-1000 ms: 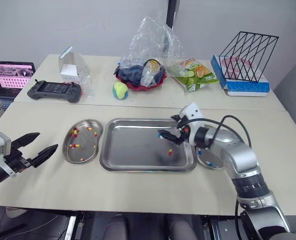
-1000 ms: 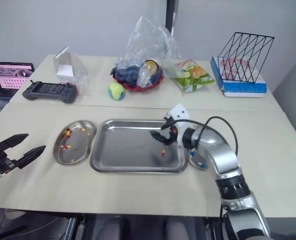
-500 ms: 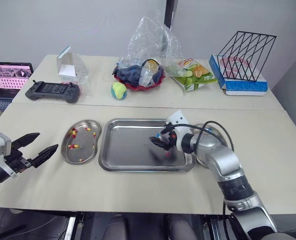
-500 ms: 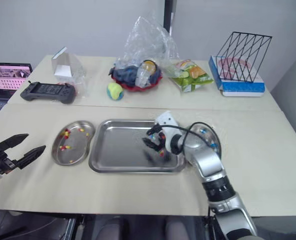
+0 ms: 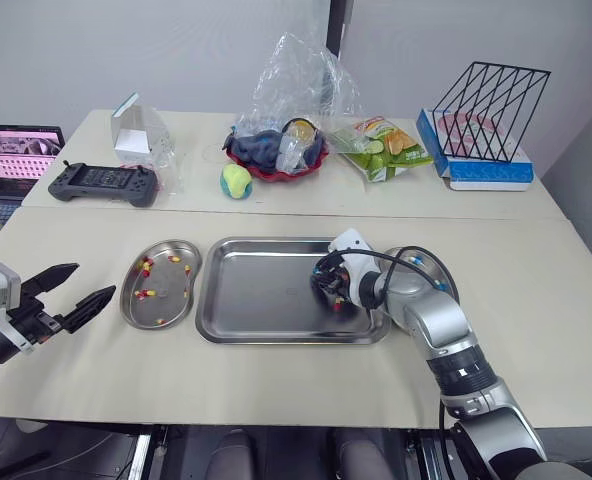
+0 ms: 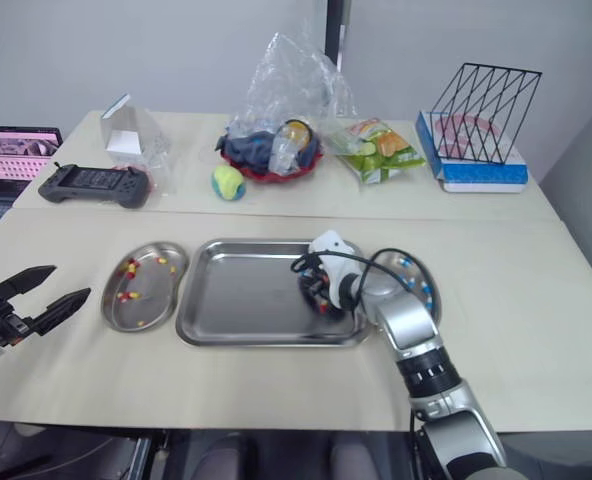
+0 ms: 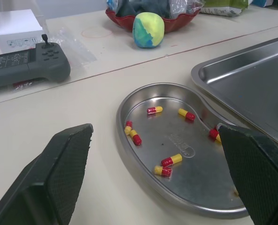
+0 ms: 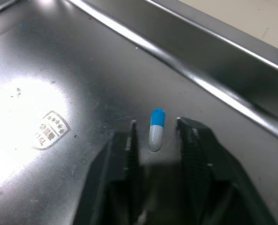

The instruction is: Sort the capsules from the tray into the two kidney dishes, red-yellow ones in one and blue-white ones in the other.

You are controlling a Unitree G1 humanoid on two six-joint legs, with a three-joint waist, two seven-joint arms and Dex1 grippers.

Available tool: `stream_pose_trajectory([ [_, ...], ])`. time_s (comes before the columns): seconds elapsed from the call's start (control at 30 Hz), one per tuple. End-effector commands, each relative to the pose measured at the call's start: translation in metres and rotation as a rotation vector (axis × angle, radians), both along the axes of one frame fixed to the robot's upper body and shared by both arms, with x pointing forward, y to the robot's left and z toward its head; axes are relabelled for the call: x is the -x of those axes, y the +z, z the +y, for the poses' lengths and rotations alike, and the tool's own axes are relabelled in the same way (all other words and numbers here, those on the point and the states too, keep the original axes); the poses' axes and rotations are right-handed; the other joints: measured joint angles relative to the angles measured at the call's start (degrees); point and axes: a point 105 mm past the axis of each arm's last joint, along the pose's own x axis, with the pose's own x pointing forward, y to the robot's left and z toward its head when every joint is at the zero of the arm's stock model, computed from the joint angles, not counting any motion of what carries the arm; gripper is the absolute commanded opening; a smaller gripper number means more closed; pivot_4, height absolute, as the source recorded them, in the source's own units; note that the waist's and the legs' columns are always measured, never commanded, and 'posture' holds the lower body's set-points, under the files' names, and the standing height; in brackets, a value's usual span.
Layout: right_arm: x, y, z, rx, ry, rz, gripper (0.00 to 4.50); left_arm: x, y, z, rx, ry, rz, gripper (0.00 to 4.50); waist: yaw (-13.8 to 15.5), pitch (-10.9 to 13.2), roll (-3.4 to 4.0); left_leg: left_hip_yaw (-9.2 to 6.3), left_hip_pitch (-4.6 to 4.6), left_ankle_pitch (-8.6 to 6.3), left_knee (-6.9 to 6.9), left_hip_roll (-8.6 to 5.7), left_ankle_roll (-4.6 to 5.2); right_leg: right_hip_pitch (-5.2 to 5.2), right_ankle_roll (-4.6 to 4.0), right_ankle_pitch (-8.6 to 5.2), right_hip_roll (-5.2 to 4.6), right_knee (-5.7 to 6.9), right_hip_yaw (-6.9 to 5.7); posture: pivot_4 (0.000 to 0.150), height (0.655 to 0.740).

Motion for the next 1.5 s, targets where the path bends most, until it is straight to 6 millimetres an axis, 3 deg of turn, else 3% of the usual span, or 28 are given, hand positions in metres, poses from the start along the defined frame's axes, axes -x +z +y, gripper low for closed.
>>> stream_pose_trajectory([
  [0.03,-0.003,0.016,0.002,0.011,0.013,-0.056,0.02,0.001,0.015,0.0,-0.005,-0.003,-0.054,4.5,0.0,0.0,0.0,0.0,0.0,0.0,0.0,0.0,0.0,0.0,0.0,0.0,0.0,0.0,0.0,0.15,0.716],
  [0.17,-0.005,0.05,-0.004,-0.057,0.007,-0.101,0.02,-0.001,0.015,0.0,-0.015,-0.009,-0.051,4.5,0.0,0.0,0.0,0.0,-0.03,0.0,0.01,0.0,0.0,-0.03,0.0,0.0,0.0,0.0,0.0,0.15,0.716],
  [0.3,-0.008,0.065,-0.026,-0.094,-0.001,-0.117,0.02,-0.002,0.015,0.0,-0.018,-0.013,-0.048,4.5,0.3,0.0,0.0,0.0,-0.04,0.0,0.0,0.0,0.0,-0.01,0.0,0.0,-0.01,-0.02,-0.01,0.15,0.716],
  [0.53,-0.006,0.08,-0.102,-0.128,-0.011,-0.117,0.02,-0.011,0.016,-0.003,-0.016,-0.037,-0.049,4.5,0.5,0.0,0.0,0.01,-0.04,0.0,0.0,-0.02,0.01,0.03,0.0,0.0,-0.02,-0.1,-0.02,0.15,0.716],
  [0.63,0.006,0.07,-0.13,-0.049,0.001,-0.074,0.02,-0.015,0.015,-0.005,-0.018,-0.051,-0.044,4.5,0.3,0.0,0.0,0.0,-0.03,0.0,-0.02,-0.02,0.01,0.03,0.0,0.0,-0.02,-0.12,-0.02,0.15,0.716],
  [0.97,0.031,0.04,-0.154,0.041,0.026,0.049,0.02,-0.022,0.014,-0.009,-0.021,-0.08,-0.037,4.5,0.1,0.0,0.0,0.0,0.0,-0.01,-0.02,-0.02,0.02,0.03,0.0,0.0,0.01,-0.11,0.03,0.15,0.716],
  [1.17,0.035,0.041,-0.159,0.025,0.024,0.062,2.1,-0.025,0.016,-0.008,-0.023,-0.087,-0.038,4.5,0.3,0.0,0.0,0.0,-0.01,0.0,0.01,-0.02,0.01,0.04,0.0,0.0,0.0,-0.11,0.02,0.15,0.716],
  [1.4,0.034,0.064,-0.188,0.004,-0.035,0.005,4.49,-0.027,0.019,-0.005,-0.022,-0.081,-0.045,4.5,0.3,0.0,0.0,0.0,-0.01,-0.01,0.01,-0.03,0.01,0.04,0.0,0.0,-0.01,-0.11,0.02,0.15,0.716],
  [1.5,0.035,0.069,-0.204,-0.018,-0.08,-0.019,4.49,-0.027,0.02,-0.002,-0.015,-0.069,-0.051,4.5,0.3,0.0,-0.01,0.01,0.0,-0.01,0.01,-0.03,0.01,0.05,0.0,0.0,-0.01,-0.11,0.02,0.15,0.716],
])
